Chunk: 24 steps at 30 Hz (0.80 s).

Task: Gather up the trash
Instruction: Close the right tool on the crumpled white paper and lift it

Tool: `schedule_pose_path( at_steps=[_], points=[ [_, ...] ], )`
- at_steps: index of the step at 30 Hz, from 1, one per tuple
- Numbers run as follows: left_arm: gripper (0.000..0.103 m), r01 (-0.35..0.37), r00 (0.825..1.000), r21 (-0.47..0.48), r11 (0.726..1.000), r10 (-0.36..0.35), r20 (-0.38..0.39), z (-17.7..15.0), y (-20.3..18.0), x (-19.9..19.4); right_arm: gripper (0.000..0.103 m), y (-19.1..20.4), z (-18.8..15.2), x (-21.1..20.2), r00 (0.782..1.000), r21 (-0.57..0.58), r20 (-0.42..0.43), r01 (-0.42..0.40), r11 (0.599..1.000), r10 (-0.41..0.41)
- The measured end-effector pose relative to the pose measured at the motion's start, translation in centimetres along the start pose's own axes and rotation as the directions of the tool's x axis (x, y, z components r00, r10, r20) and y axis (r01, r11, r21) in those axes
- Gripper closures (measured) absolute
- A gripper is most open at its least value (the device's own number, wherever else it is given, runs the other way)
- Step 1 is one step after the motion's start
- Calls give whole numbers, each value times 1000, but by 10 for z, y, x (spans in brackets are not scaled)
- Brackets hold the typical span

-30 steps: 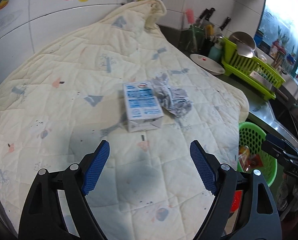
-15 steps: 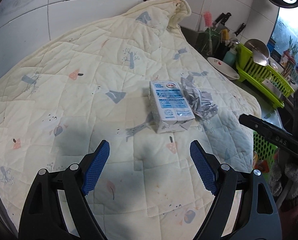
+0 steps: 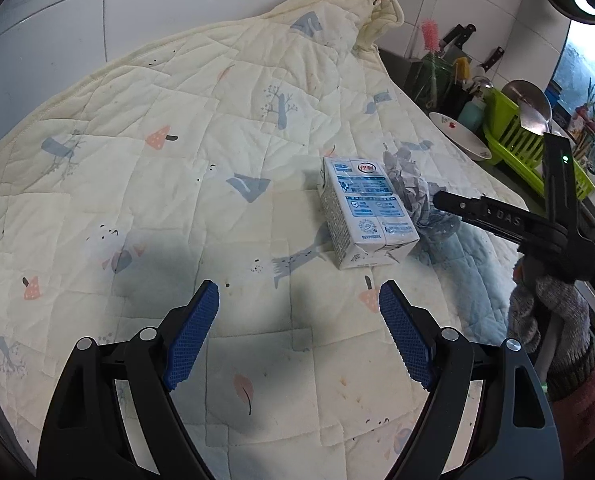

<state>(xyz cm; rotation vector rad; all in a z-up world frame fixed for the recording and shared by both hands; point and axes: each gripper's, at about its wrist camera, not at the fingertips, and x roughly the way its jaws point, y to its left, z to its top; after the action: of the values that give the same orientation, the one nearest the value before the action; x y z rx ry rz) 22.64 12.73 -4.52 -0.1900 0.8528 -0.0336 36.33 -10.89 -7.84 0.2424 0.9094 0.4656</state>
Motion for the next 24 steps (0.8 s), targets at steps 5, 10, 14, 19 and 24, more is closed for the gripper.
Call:
schedule_pose_path(
  at_steps=[5, 10, 14, 19, 24],
  points=[
    [22, 3, 1000, -4, 1000, -3, -5, 2, 0, 4, 60, -2, 6, 18, 1000, 28, -28, -4, 1000, 5],
    [22, 6, 1000, -4, 1000, -6, -7, 6, -5, 9, 77, -7, 5, 23, 999, 51, -41, -17, 999, 19],
    [22, 5, 1000, 10, 1000, -5, -7, 13, -15, 15, 83, -8, 3, 11, 1000, 25, -9, 7, 1000, -7],
    [22, 3, 1000, 19, 1000, -2, -19, 24, -29, 26, 84, -10, -1, -11, 999, -15, 27, 32, 999, -32],
    [17, -4, 999, 23, 1000, 4, -34, 36, -44, 42, 84, -14, -11, -37, 996, -58, 63, 64, 996, -60]
  ],
)
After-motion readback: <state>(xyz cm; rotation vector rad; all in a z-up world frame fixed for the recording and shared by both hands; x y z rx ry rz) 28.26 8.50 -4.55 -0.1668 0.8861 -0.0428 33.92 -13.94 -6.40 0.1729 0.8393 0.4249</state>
